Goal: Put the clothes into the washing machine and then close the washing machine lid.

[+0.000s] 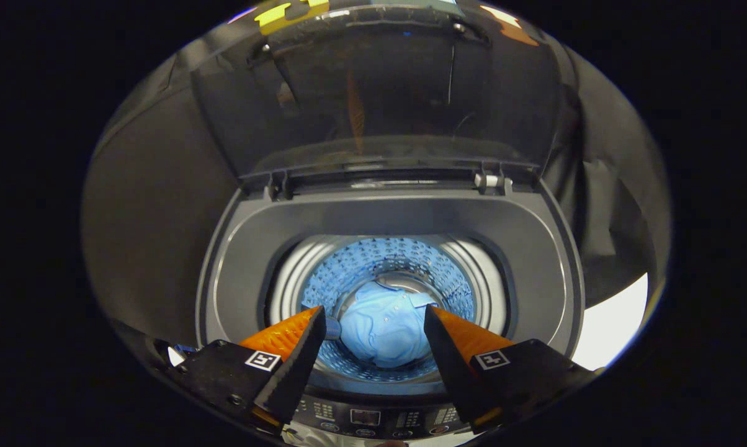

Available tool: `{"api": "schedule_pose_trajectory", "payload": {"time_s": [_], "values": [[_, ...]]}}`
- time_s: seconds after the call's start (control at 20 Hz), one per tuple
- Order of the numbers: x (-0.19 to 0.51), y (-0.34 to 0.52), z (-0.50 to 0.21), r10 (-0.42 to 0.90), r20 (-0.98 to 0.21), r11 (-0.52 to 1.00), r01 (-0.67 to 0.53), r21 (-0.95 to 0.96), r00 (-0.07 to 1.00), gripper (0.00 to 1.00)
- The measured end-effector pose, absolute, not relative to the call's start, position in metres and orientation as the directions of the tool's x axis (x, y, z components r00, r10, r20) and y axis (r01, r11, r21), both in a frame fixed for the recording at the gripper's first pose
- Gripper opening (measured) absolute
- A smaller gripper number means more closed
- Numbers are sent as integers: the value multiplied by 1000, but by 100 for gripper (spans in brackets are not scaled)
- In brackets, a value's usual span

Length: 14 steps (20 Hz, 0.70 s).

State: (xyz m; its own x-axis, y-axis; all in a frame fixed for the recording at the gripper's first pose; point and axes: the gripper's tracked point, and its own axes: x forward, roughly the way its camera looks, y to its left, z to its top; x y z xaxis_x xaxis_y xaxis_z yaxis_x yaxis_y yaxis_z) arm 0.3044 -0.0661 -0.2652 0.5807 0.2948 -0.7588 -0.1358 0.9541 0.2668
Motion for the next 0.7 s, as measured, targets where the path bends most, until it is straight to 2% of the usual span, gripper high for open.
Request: {"api": "schedule_pose_trajectory", "payload": {"time_s": [0.2, 0.45, 0.7], "values": [[314, -71, -208, 325, -643, 941, -169, 293, 693, 97], [334, -86, -119, 332, -490, 941, -248, 230, 806, 98], [335, -93, -56, 349, -372, 934, -286, 215, 860, 97]]}}
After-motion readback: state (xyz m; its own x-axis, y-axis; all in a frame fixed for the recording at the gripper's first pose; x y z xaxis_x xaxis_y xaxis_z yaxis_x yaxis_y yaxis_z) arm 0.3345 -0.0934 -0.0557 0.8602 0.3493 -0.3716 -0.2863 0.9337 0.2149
